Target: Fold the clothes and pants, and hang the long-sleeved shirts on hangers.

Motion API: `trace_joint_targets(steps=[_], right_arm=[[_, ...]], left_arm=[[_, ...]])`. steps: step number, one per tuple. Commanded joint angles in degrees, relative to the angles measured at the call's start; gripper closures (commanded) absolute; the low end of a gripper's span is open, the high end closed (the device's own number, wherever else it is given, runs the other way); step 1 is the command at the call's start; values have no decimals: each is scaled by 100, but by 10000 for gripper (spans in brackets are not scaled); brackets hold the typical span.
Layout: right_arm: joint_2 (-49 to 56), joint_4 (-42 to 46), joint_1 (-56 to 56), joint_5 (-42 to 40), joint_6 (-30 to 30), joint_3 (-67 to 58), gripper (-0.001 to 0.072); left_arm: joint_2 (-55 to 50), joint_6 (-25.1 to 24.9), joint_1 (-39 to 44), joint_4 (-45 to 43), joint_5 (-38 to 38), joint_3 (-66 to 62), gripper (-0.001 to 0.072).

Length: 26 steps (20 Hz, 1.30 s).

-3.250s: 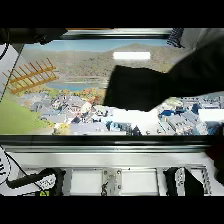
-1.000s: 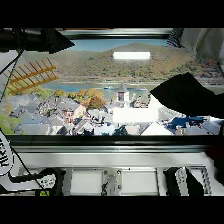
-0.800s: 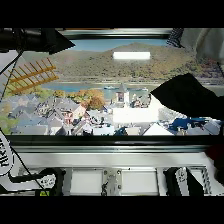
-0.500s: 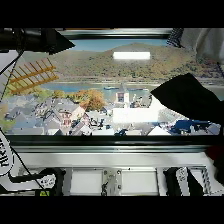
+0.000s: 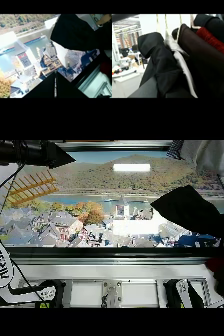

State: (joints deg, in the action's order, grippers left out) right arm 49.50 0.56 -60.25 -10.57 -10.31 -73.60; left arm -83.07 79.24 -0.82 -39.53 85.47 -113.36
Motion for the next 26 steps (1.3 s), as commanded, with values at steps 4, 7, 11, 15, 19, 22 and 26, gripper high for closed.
trace_joint_targets(steps=[4, 7, 11, 15, 19, 22, 26], right_arm=[[120, -87, -4, 4, -4, 2, 703], [157, -83, -2, 96, -4, 2, 689], [118, -81, -2, 313, -2, 2, 638], [-120, -81, -2, 310, -4, 2, 199], [-621, -83, 0, 581, -7, 2, 200], [-929, -83, 2, 1478, -28, 2, 200], [-960, -81, 4, 4153, -94, 2, 201]], left_arm=[[-4, 2, 2, 2, 101, -7, 694], [-4, 2, 2, 2, 149, -7, 694], [-4, 2, 2, 2, 146, -7, 694], [-4, 2, 2, 2, 149, -7, 694], [-4, 0, 2, 2, 149, -4, 694], [-4, -9, 2, 2, 149, -7, 694], [-4, -151, 2, 2, 136, -4, 694]])
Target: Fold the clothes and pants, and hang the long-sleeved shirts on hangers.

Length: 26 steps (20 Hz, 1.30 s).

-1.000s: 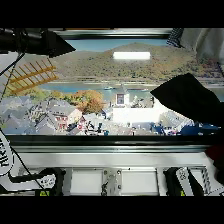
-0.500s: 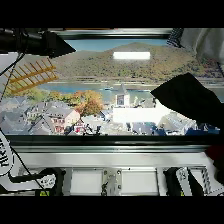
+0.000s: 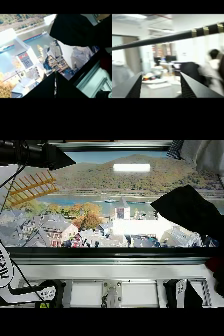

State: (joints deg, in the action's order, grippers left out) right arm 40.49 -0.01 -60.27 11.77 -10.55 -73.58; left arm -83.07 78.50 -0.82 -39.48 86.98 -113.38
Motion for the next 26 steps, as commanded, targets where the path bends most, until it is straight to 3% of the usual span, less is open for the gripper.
trace_joint_targets(steps=[1, 3, 5, 10, 14, 16, 19, 26], right_arm=[[26, -24, 13, 2800, -363, 0, 202], [302, 72, 177, 4245, -1005, 0, 202], [540, 772, 699, 4983, -1482, 0, 203], [743, 3805, 3567, 4944, -2557, 26, 204], [1248, 5270, 6070, 4918, -3797, 50, 203], [1602, 5558, 6994, 4918, -4153, 92, 203], [2118, 5593, 7820, 4935, -4203, 122, 204], [2492, 5530, 8120, 5062, -4199, 122, 204]], left_arm=[[-4, -76, 2, -2, -22, -2, 694], [2, -74, 9, -2, -17, 17, 694], [181, -74, 9, -2, -258, 444, 695], [935, -76, 343, -13, -1272, 2490, 695], [1043, -72, 1025, -516, -1523, 3305, 694], [1045, -72, 1333, -745, -1679, 3488, 695], [1045, -44, 1639, -1049, -1888, 3567, 694], [1056, -42, 1799, -1154, -1899, 3567, 694]])
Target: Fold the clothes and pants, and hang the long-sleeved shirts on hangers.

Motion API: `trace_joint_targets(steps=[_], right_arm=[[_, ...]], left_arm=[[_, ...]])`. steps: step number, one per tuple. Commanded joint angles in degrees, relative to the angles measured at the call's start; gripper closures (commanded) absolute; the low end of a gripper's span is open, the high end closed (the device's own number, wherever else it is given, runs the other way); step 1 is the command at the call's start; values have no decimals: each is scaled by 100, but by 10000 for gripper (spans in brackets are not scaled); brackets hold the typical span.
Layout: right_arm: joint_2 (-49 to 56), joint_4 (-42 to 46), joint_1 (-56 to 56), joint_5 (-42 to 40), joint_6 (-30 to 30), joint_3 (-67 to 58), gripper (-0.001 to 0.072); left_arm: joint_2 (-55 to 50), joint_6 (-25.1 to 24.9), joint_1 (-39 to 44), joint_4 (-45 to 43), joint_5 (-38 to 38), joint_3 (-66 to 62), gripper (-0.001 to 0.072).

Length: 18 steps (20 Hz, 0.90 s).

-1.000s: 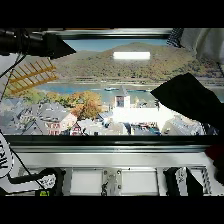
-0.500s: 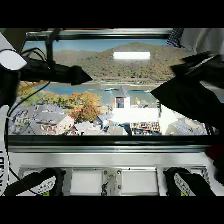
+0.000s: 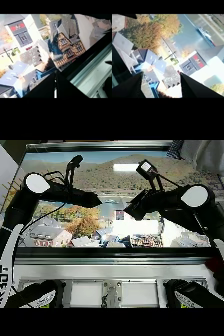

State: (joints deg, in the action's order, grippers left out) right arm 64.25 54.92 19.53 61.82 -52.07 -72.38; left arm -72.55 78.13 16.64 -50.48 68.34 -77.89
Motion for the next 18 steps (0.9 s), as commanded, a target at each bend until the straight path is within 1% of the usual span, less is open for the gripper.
trace_joint_targets(steps=[1, 2, 3, 4, 18], right_arm=[[116, 39, 140, 61, -46, 2, 257], [116, 39, 140, 61, -46, 2, 443], [116, 39, 140, 61, -46, 2, 654], [116, 37, 140, 61, -44, 2, 697], [116, 39, 140, 59, -46, 2, 697]], left_arm=[[4, -4, 50, -55, -35, 15, 694], [4, -4, 52, -55, -37, 15, 694], [4, -4, 52, -55, -37, 15, 694], [4, -4, 52, -55, -44, 15, 694], [4, -4, 52, -55, -46, 17, 694]])
